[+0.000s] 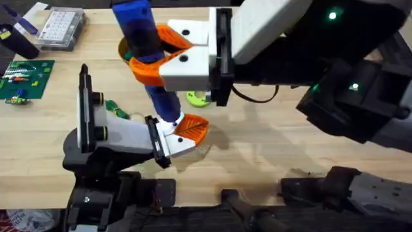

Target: Pick up the gripper from the table and insert it into the empty holder that is missing its gripper. Then pick up a screw, insert it into the mounting hole, and use the screwdriver to tighten it. Finally, clean up the table by picking up the vegetable and placing it into the bucket.

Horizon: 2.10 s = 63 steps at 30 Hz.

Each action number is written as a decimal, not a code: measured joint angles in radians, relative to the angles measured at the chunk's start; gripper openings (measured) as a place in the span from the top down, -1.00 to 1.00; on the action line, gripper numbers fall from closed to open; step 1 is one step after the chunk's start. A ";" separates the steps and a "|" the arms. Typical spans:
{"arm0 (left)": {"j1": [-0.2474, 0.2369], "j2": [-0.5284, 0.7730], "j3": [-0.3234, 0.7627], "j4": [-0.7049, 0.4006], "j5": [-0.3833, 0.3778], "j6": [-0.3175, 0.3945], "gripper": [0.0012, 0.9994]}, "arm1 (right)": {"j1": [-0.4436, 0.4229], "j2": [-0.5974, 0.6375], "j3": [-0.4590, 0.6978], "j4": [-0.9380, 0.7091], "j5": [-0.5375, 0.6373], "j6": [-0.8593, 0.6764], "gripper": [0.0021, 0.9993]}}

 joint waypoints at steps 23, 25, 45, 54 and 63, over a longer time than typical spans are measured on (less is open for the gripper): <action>0.000 0.000 0.000 0.000 0.000 -0.008 0.98 | 0.000 0.026 0.000 0.009 0.000 0.003 0.95; 0.000 0.000 0.000 -0.001 0.000 -0.009 0.98 | 0.000 0.026 0.000 0.009 -0.001 0.003 0.95; 0.000 0.000 0.000 -0.003 0.011 -0.019 0.98 | 0.000 0.025 -0.082 0.167 -0.014 0.037 0.95; 0.000 0.000 0.000 -0.003 0.016 -0.020 0.98 | -0.001 0.025 -0.086 0.171 -0.020 0.041 0.95; 0.000 0.000 0.000 -0.002 0.015 -0.017 0.98 | -0.005 0.040 -0.114 0.303 -0.038 0.087 0.95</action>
